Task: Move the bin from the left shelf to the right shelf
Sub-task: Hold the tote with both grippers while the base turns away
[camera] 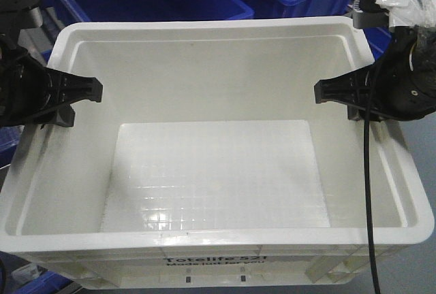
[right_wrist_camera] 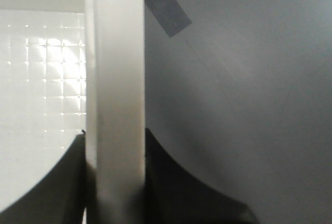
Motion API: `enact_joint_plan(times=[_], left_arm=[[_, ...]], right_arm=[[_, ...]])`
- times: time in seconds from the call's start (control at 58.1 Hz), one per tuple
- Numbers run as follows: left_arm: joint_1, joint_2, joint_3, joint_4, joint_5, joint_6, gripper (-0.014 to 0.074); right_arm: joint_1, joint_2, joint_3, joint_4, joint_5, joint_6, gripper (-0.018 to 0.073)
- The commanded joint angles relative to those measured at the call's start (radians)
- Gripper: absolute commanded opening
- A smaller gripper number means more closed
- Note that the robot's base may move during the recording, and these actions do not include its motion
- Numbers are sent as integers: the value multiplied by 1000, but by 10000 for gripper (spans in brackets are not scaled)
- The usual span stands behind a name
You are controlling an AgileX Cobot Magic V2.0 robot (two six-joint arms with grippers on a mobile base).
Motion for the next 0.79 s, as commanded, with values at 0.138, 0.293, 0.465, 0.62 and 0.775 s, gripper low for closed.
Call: enact_joint_plan(times=[0.138,0.293,0.465,0.62,0.775], left_arm=[[-5,-39,-36,15,-55,1,-7],[-5,-40,-36,15,-48,1,-6],[-5,-40,-36,15,-48,1,-6],[-5,-40,-36,15,-48,1,-6],[-5,-40,-36,15,-48,1,-6]], right_arm=[[-5,-41,-42,-51,-92,22,2],[-5,-41,-42,-51,-92,22,2],[-5,-41,-42,-51,-92,22,2],[-5,-41,-42,-51,-92,22,2],[-5,-41,-42,-50,-91,22,2]])
